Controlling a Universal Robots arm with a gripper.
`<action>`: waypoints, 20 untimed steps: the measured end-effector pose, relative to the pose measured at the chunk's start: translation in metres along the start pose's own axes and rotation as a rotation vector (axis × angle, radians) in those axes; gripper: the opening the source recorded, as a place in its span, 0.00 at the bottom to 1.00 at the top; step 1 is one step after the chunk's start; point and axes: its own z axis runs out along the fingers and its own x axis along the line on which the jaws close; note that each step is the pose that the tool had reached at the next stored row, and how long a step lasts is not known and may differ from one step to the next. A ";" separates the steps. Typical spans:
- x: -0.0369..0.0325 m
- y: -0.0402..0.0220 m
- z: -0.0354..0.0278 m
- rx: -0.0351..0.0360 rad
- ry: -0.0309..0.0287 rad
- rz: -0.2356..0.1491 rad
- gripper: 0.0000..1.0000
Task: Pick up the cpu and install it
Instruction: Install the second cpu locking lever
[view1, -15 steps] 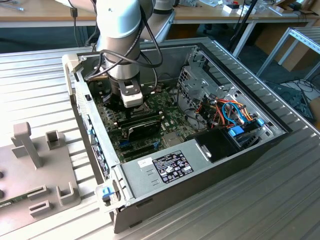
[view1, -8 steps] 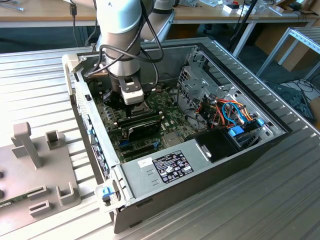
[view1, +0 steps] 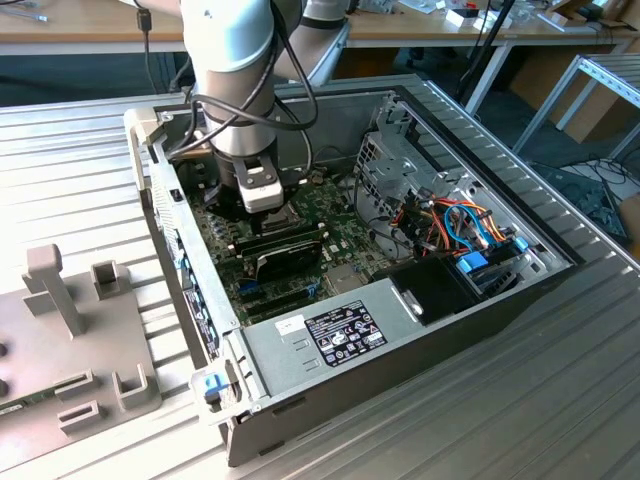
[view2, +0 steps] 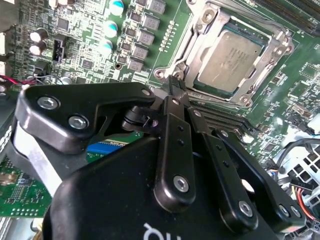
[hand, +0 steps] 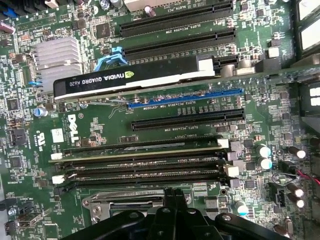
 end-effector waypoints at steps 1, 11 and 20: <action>-0.0002 0.0002 0.0003 0.0006 0.0034 0.000 0.11; -0.0012 0.0005 0.0004 -0.0012 -0.0102 0.000 0.11; -0.0010 0.0004 0.0008 -0.0064 -0.0495 0.000 0.11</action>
